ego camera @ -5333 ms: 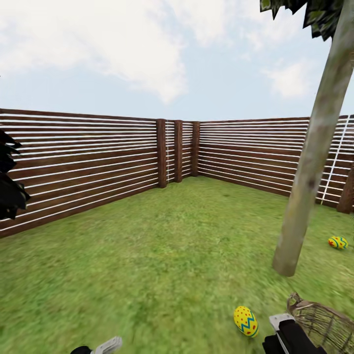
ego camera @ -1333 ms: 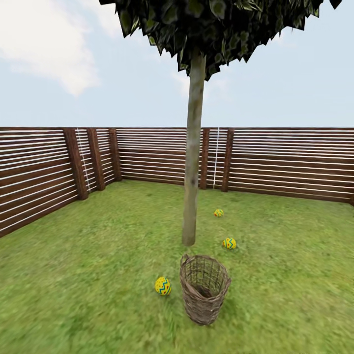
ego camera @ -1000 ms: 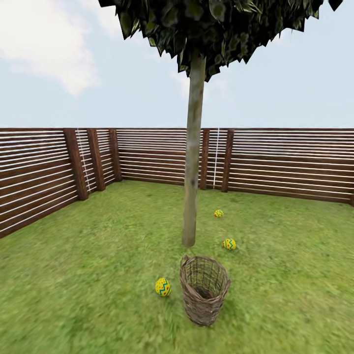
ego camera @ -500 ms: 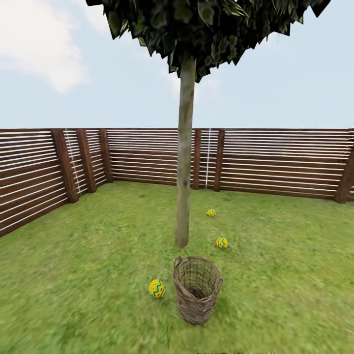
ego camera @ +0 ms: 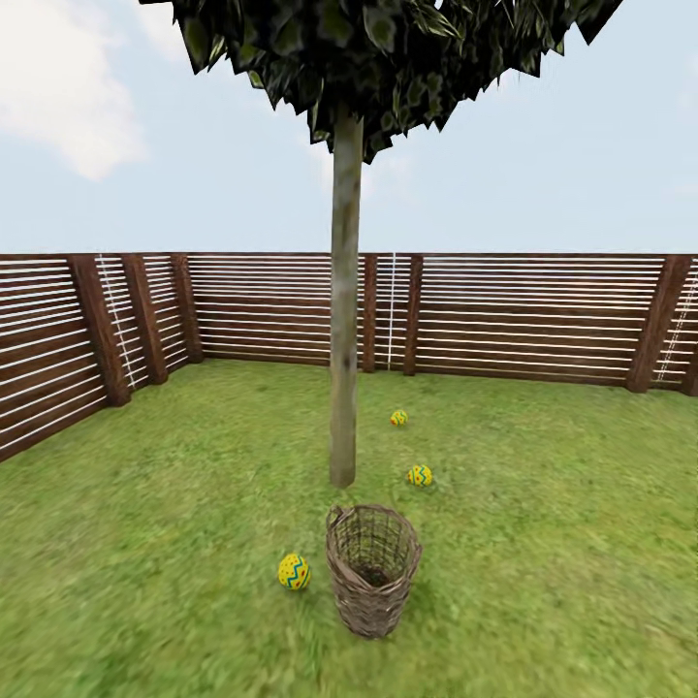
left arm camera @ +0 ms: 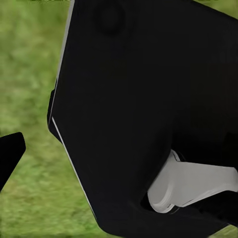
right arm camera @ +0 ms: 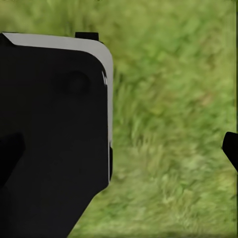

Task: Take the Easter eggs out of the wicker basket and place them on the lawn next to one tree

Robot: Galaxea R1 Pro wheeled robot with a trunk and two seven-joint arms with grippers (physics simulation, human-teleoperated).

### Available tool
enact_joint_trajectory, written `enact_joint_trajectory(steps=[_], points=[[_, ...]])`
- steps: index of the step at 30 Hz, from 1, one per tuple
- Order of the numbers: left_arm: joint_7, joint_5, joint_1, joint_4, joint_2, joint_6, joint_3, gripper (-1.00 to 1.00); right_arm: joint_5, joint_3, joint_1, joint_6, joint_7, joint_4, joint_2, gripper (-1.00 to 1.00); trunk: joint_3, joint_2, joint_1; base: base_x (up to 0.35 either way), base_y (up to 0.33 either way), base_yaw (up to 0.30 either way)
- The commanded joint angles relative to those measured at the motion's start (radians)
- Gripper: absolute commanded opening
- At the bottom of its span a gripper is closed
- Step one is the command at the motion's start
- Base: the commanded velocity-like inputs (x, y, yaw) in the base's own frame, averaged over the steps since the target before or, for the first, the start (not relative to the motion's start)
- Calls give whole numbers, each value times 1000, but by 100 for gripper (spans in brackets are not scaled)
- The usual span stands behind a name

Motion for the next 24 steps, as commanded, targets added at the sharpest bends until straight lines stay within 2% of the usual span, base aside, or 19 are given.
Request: enact_joint_trajectory(steps=[1, 5, 11, 24], points=[[-3, 11, -1, 0, 1, 2, 2, 100, 12, -8, -1, 1, -5, 2, -4, 100, -1, -1, 0, 0, 0, -4], [-3, 12, -1, -5, 4, 1, 4, 100, 13, -7, -1, 0, -7, 1, -9, 100, -1, -1, 0, 0, 0, -2], [-3, 12, -1, -7, 22, 1, 4, 100, 13, -7, -1, 1, -8, 1, -8, 100, -1, -1, 0, 0, 0, 0], [-3, 11, -1, -7, 21, 1, 7, 100, 12, -7, -1, 1, -8, 1, -10, 100, -1, -1, 0, 0, 0, 0]])
